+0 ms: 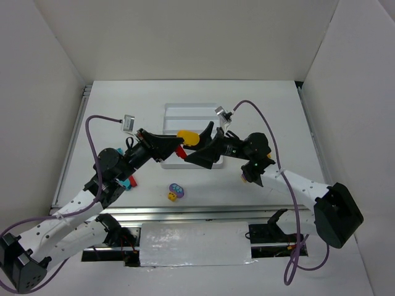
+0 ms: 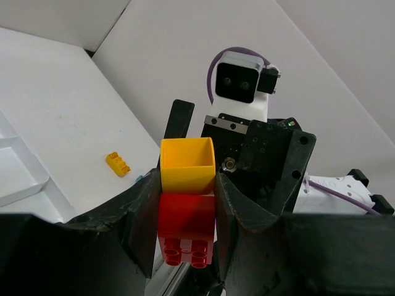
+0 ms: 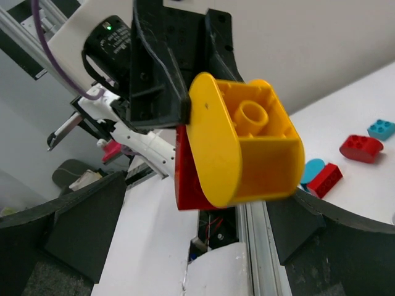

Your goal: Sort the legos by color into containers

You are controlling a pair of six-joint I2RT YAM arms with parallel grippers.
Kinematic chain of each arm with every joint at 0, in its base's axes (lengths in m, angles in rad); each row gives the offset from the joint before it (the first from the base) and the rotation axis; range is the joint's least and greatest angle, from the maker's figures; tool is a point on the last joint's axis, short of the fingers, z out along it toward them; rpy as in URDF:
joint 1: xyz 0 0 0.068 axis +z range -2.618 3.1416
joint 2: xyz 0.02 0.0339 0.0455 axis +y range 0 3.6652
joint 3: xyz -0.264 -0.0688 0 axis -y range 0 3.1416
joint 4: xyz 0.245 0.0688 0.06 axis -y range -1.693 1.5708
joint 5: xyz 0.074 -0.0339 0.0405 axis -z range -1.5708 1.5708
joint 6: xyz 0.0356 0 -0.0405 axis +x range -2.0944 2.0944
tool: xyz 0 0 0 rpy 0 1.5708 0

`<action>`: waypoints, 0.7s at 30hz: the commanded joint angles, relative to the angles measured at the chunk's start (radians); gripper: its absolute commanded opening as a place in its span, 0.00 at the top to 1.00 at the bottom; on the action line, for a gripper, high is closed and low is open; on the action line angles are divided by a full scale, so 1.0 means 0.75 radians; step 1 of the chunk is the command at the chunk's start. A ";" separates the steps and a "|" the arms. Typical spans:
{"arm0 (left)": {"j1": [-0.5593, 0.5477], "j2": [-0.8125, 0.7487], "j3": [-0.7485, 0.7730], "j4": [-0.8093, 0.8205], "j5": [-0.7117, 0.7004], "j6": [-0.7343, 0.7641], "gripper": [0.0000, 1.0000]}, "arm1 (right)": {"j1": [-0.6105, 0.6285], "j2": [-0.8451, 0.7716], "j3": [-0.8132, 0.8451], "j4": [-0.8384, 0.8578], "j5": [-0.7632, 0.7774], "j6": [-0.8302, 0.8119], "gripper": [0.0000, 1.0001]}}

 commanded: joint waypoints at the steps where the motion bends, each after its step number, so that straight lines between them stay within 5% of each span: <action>1: 0.002 -0.004 -0.001 0.165 0.043 -0.032 1.00 | 0.031 0.014 0.095 0.060 0.029 -0.006 0.02; 6: 0.002 0.004 -0.005 0.183 0.051 -0.040 1.00 | 0.047 0.076 0.123 0.113 0.009 0.055 0.11; 16: 0.002 0.000 0.015 0.150 0.082 -0.017 1.00 | 0.033 0.076 0.162 -0.016 -0.131 -0.049 0.09; 21: 0.002 -0.002 -0.003 0.197 0.092 -0.034 1.00 | 0.011 0.066 0.130 0.066 -0.057 0.024 0.26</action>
